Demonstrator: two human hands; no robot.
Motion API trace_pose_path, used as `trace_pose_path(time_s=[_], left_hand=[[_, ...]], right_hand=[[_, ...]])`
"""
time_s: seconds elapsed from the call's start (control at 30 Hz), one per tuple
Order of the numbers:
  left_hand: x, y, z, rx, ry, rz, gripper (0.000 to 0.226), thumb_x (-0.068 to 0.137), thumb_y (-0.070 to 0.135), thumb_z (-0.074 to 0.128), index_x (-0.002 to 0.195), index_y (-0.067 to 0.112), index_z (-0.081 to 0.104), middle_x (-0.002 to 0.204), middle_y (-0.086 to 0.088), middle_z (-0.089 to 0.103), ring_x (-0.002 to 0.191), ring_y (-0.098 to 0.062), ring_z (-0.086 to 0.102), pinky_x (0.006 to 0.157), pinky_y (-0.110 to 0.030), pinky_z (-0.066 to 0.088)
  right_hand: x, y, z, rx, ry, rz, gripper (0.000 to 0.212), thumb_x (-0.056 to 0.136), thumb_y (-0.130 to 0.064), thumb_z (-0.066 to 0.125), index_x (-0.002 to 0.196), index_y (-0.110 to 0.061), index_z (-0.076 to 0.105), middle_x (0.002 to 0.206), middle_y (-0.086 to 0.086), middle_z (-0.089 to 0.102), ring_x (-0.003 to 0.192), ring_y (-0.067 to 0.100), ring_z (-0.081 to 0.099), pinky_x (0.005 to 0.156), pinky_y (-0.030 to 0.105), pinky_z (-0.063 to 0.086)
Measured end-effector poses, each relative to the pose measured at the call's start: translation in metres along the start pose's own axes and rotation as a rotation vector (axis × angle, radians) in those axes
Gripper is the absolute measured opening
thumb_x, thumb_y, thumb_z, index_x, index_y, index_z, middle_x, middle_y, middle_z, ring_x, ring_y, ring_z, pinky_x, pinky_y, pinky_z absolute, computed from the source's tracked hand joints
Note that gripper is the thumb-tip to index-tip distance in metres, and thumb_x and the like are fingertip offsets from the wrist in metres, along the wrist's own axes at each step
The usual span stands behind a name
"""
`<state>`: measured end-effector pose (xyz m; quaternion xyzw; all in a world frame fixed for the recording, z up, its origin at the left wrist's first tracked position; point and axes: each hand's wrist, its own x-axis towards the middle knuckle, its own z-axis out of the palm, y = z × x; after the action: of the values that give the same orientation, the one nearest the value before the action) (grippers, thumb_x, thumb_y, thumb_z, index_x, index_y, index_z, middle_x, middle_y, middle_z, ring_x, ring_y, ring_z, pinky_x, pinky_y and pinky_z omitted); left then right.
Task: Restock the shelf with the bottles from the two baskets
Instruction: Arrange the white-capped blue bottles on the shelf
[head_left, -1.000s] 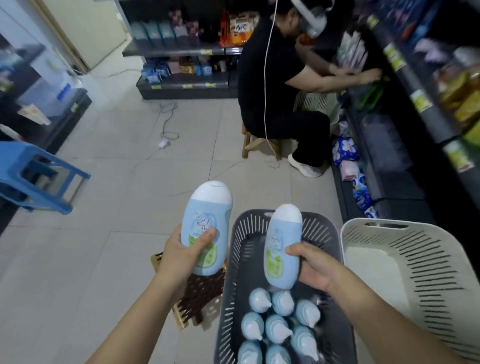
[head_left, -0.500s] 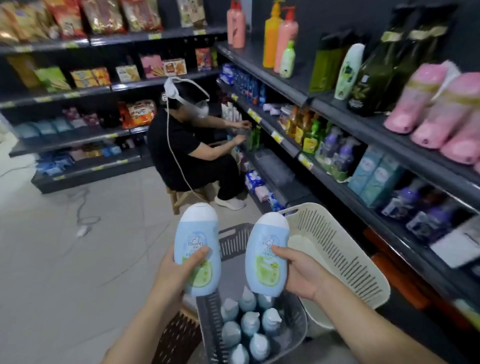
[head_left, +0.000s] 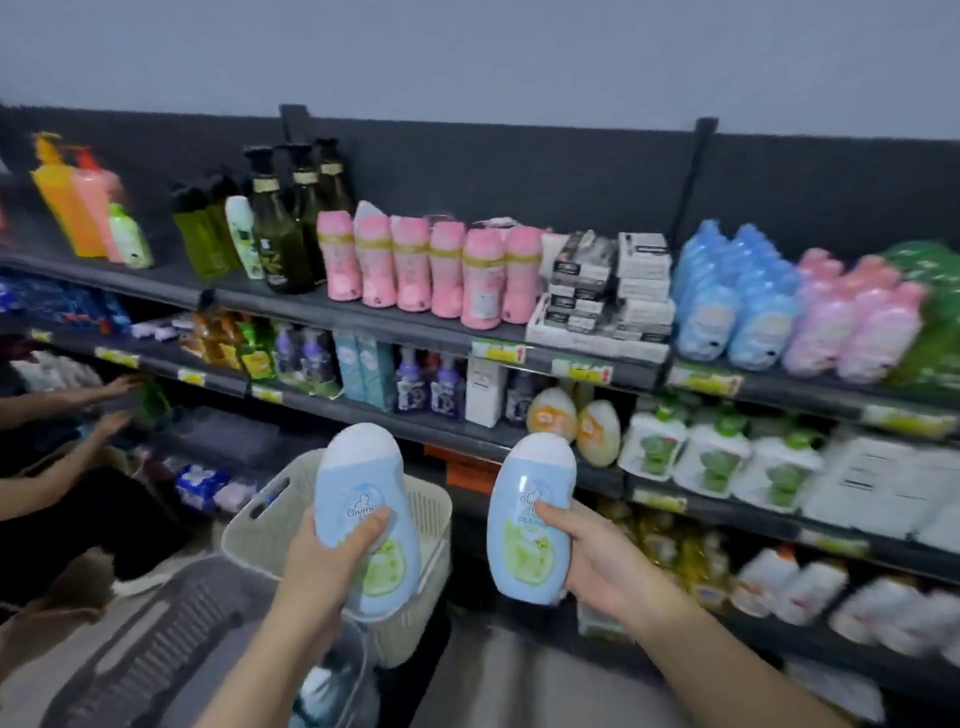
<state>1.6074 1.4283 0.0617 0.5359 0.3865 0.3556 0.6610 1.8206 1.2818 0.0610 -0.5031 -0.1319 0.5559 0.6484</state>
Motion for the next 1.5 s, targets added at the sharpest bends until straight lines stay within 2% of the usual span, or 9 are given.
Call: trace_pose_path(time_s=[0.27, 0.4, 0.53, 0.8, 1.0, 1.1, 1.2, 1.37, 1.5], left_hand=[[-0.015, 0.016, 0.188, 0.135, -0.3, 0.092, 0.047, 0.064, 0.034, 0.083, 0.103, 0.018, 0.062, 0.094, -0.011, 0.072, 0.081, -0.03, 0.07, 0.07, -0.046, 0.057], [-0.038, 0.02, 0.295, 0.167, -0.449, 0.11, 0.039, 0.073, 0.029, 0.077, 0.108, 0.026, 0.06, 0.095, -0.003, 0.072, 0.082, -0.024, 0.07, 0.066, -0.038, 0.055], [-0.06, 0.02, 0.389, 0.191, -0.536, 0.234, 0.067, 0.048, 0.052, 0.088, 0.103, 0.023, 0.064, 0.092, -0.002, 0.073, 0.084, -0.023, 0.07, 0.074, -0.044, 0.056], [-0.103, 0.028, 0.546, 0.125, -0.654, 0.359, 0.062, 0.05, 0.057, 0.083, 0.1, 0.028, 0.06, 0.095, 0.0, 0.07, 0.087, -0.019, 0.068, 0.078, -0.043, 0.055], [-0.108, 0.033, 0.632, 0.091, -0.75, 0.41, 0.077, 0.042, 0.064, 0.082, 0.107, 0.035, 0.054, 0.099, 0.004, 0.068, 0.082, -0.01, 0.069, 0.07, -0.033, 0.056], [-0.108, 0.037, 0.673, 0.06, -0.819, 0.45, 0.057, 0.065, 0.029, 0.082, 0.112, 0.034, 0.05, 0.104, 0.004, 0.065, 0.082, -0.004, 0.067, 0.061, -0.021, 0.054], [-0.102, 0.044, 0.713, 0.045, -0.876, 0.485, 0.06, 0.061, 0.032, 0.077, 0.113, 0.039, 0.049, 0.104, 0.008, 0.065, 0.086, -0.003, 0.066, 0.062, -0.021, 0.055], [-0.082, 0.059, 0.779, -0.008, -0.914, 0.518, 0.06, 0.062, 0.035, 0.082, 0.113, 0.039, 0.05, 0.102, 0.013, 0.065, 0.092, -0.004, 0.065, 0.07, -0.025, 0.056], [-0.072, 0.068, 0.817, -0.058, -0.924, 0.53, 0.062, 0.059, 0.03, 0.075, 0.115, 0.032, 0.049, 0.096, 0.025, 0.063, 0.088, 0.002, 0.064, 0.065, -0.014, 0.052]], right_hand=[[-0.12, -0.074, -0.145, -0.095, 0.301, -0.265, 0.035, 0.084, -0.015, 0.065, 0.118, -0.016, 0.058, 0.109, 0.008, 0.071, 0.099, 0.027, 0.068, 0.074, 0.038, 0.057], [-0.179, -0.114, -0.224, -0.107, 0.469, -0.354, 0.04, 0.081, -0.015, 0.068, 0.119, -0.013, 0.057, 0.109, 0.011, 0.071, 0.097, 0.03, 0.069, 0.076, 0.043, 0.057], [-0.234, -0.158, -0.297, -0.126, 0.614, -0.459, 0.056, 0.066, -0.018, 0.075, 0.119, -0.009, 0.058, 0.108, 0.013, 0.071, 0.096, 0.033, 0.068, 0.085, 0.05, 0.054], [-0.312, -0.219, -0.406, -0.095, 0.839, -0.701, 0.107, 0.018, -0.052, 0.092, 0.112, -0.013, 0.061, 0.104, 0.011, 0.072, 0.092, 0.031, 0.07, 0.076, 0.045, 0.057], [-0.325, -0.252, -0.465, -0.02, 0.942, -0.873, 0.054, 0.069, -0.018, 0.079, 0.114, -0.006, 0.052, 0.103, 0.014, 0.069, 0.084, 0.027, 0.069, 0.057, 0.031, 0.057], [-0.323, -0.276, -0.497, -0.043, 0.982, -0.904, 0.071, 0.053, -0.033, 0.088, 0.111, -0.012, 0.054, 0.102, 0.009, 0.07, 0.087, 0.026, 0.069, 0.06, 0.031, 0.058], [-0.313, -0.301, -0.527, -0.082, 1.022, -0.907, 0.085, 0.032, -0.047, 0.091, 0.105, -0.02, 0.055, 0.104, 0.006, 0.069, 0.089, 0.022, 0.07, 0.063, 0.031, 0.057], [-0.292, -0.331, -0.58, -0.088, 1.038, -0.878, 0.04, 0.08, -0.001, 0.069, 0.113, -0.014, 0.052, 0.115, 0.011, 0.064, 0.098, 0.025, 0.066, 0.071, 0.035, 0.058], [-0.277, -0.341, -0.606, -0.122, 1.014, -0.84, 0.061, 0.058, -0.021, 0.086, 0.11, -0.023, 0.055, 0.112, 0.005, 0.067, 0.099, 0.022, 0.067, 0.079, 0.039, 0.057]])
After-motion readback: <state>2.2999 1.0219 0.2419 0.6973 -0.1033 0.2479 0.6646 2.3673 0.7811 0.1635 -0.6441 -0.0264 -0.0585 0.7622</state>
